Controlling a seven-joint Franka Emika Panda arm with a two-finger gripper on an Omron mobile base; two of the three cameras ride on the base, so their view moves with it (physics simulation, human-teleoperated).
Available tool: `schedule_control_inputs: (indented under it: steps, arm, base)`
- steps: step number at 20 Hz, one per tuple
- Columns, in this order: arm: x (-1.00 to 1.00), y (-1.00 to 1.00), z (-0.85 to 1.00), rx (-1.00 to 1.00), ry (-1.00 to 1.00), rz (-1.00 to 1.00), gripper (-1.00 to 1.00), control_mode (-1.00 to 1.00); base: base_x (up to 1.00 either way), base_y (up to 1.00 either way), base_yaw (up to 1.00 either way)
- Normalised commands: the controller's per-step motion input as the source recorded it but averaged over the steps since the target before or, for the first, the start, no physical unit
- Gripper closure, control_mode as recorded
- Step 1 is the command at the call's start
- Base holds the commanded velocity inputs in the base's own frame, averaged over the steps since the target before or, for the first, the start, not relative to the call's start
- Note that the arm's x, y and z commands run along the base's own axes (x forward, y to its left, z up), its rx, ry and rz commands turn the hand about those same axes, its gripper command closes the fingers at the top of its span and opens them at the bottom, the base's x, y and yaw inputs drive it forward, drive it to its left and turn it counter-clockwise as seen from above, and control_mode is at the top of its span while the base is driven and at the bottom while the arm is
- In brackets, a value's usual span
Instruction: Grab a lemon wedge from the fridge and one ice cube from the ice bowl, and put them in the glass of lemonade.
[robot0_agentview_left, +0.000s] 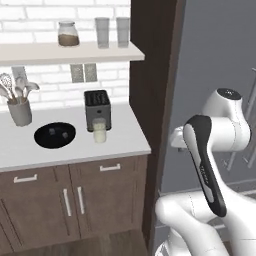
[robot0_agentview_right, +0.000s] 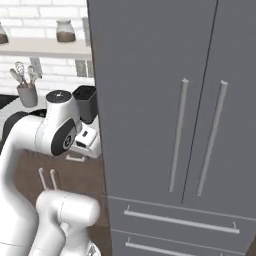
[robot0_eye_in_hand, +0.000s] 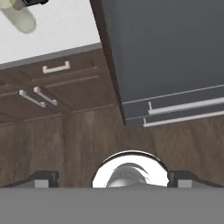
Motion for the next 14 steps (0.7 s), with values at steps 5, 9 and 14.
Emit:
schedule_control_inputs:
  steps: [5, 9, 14]
  arm:
    - [0.00, 0.00, 0.00, 0.00, 0.00, 0.00, -1.00, 1.00]
    - [0.00, 0.00, 0.00, 0.00, 0.00, 0.00, -1.00, 1.00]
    - [0.00, 0.00, 0.00, 0.00, 0.00, 0.00, -1.00, 1.00]
  base:
    - [0.65, 0.91, 0.00]
    - [1.00, 0.46, 0.00]
    - [0.59, 0.56, -0.01]
